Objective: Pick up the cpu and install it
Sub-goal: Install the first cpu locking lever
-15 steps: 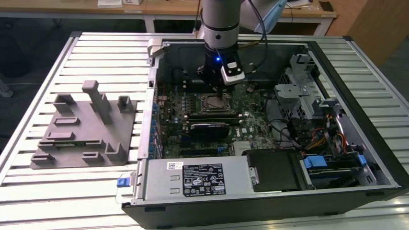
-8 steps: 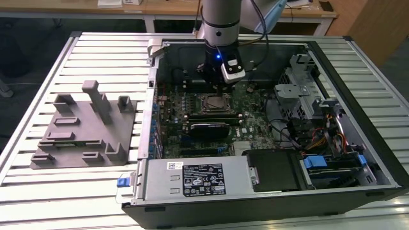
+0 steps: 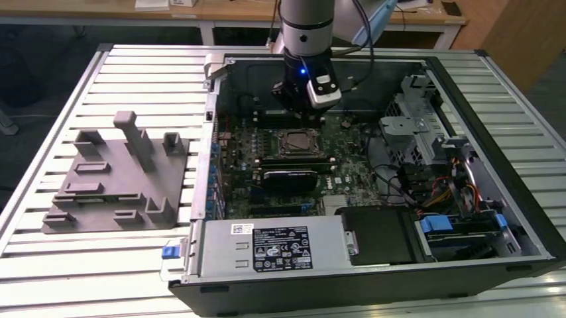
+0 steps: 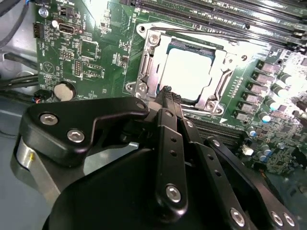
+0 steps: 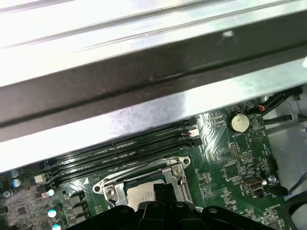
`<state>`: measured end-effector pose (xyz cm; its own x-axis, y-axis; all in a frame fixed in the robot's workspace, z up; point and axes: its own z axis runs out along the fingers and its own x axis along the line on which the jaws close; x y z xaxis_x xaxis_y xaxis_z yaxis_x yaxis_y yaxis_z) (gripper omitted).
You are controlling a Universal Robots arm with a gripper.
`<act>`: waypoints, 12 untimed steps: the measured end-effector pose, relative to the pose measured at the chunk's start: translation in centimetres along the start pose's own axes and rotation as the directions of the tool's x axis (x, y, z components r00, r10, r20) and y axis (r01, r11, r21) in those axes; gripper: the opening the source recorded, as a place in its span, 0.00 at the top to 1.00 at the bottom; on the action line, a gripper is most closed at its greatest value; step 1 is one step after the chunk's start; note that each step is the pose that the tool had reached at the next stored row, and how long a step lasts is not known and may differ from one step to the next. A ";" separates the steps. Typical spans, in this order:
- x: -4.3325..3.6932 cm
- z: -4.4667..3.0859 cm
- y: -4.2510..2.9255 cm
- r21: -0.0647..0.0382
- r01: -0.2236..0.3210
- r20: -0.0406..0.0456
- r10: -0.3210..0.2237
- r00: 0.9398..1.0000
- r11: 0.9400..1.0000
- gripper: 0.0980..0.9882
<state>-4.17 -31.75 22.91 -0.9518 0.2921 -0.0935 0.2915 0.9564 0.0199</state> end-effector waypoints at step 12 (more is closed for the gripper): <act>-0.12 -0.15 -0.31 0.002 0.000 -0.006 0.000 1.000 1.000 0.99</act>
<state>-4.16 -32.07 23.06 -0.9524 0.2919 -0.0880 0.2916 0.9564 0.0175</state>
